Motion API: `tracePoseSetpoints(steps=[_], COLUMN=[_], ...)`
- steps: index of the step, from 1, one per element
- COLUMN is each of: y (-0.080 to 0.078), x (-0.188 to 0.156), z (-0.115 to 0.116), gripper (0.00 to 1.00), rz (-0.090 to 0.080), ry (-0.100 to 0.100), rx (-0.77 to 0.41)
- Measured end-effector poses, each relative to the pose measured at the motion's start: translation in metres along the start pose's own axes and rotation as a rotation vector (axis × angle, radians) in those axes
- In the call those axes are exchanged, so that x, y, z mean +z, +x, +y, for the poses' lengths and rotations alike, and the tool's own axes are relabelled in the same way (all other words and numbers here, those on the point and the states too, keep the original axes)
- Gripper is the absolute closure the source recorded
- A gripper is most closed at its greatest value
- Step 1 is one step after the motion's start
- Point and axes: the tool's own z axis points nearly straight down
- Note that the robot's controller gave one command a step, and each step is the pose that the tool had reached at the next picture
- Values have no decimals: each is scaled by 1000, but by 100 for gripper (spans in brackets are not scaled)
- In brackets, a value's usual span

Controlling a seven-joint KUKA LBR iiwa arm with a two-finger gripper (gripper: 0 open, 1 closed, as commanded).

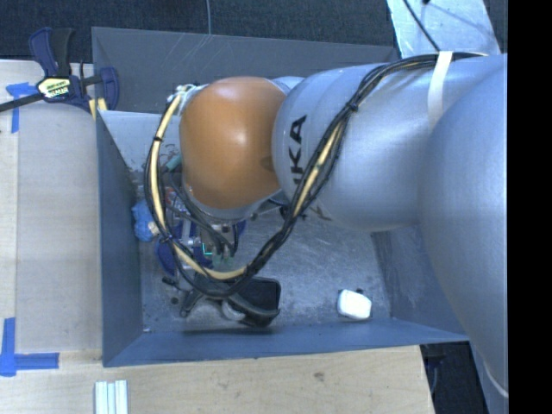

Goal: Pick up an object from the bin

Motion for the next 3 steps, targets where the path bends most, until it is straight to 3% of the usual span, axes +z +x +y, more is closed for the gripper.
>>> tracePoseSetpoints(steps=[1,2,3], y=[-64,-65,-70], x=[104,100,-11], z=[-15,-14,-16], gripper=[0,100,100], rz=[-9,-14,-19], ry=[-2,-4,-4], rx=[-194,-194,-186])
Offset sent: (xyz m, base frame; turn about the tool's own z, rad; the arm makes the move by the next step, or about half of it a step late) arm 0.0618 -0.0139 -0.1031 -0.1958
